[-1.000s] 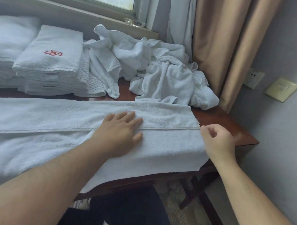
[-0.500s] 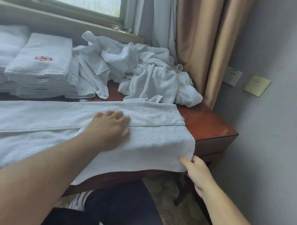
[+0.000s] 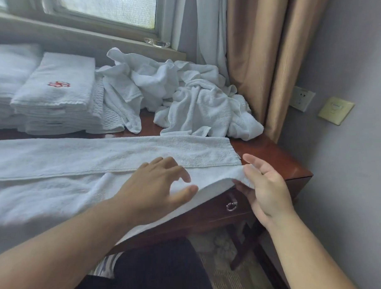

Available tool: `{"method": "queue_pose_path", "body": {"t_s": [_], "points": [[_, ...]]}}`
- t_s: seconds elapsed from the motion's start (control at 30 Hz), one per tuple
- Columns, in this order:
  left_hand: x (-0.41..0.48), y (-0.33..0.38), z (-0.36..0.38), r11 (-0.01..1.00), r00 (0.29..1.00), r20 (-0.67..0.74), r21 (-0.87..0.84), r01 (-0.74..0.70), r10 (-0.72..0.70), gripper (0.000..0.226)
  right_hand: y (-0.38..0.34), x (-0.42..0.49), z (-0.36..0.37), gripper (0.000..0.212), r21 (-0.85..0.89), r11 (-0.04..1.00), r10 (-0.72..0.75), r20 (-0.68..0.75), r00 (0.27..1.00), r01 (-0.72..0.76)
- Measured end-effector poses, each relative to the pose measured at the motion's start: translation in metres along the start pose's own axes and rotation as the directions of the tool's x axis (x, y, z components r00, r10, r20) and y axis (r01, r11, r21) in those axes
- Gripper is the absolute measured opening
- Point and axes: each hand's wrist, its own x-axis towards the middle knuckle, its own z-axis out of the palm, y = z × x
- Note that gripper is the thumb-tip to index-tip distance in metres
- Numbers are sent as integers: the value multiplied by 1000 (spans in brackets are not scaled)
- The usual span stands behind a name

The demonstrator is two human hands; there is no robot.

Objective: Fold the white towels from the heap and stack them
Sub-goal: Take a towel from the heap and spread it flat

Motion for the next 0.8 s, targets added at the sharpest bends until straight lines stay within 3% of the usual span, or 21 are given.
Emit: {"method": "queue_pose_path", "body": {"t_s": [0.1,0.17,0.27,0.33,0.4,0.43,0.57,0.6,0.63,0.73,0.8], "points": [[0,2,-1,998,998,69,59,6,-10,39,-11,20,10,18,230,969,85,50,995,-94],[5,-1,-4,996,996,69,60,60,-65,27,-18,31,9,29,283,949,94,161,982,-137],[17,-11,-9,974,977,28,-82,213,-211,33,-25,40,3,46,120,986,69,360,930,-119],[28,-17,-14,961,969,-2,-130,244,-246,33,-23,43,3,48,-118,993,13,347,938,30],[39,-23,-19,964,971,-13,-123,236,-240,35,-21,46,7,37,-440,871,-155,180,971,220],[45,-25,-23,968,973,-14,-107,227,-230,36,-20,48,7,27,-554,779,-273,123,954,295],[70,-32,-37,981,982,-10,45,186,-186,44,-14,57,5,8,-779,454,-519,163,839,432],[76,-34,-41,980,986,-22,107,169,-168,45,-11,63,4,24,-813,370,-552,196,810,449],[82,-38,-43,973,988,-35,175,151,-147,45,-9,68,4,37,-812,350,-554,221,802,466],[101,-49,-45,946,995,-45,308,97,-87,45,-8,87,6,43,-728,510,-490,191,851,457],[113,-57,-40,934,997,-36,350,75,-67,44,-7,106,7,44,-745,554,-437,119,892,371]]}}
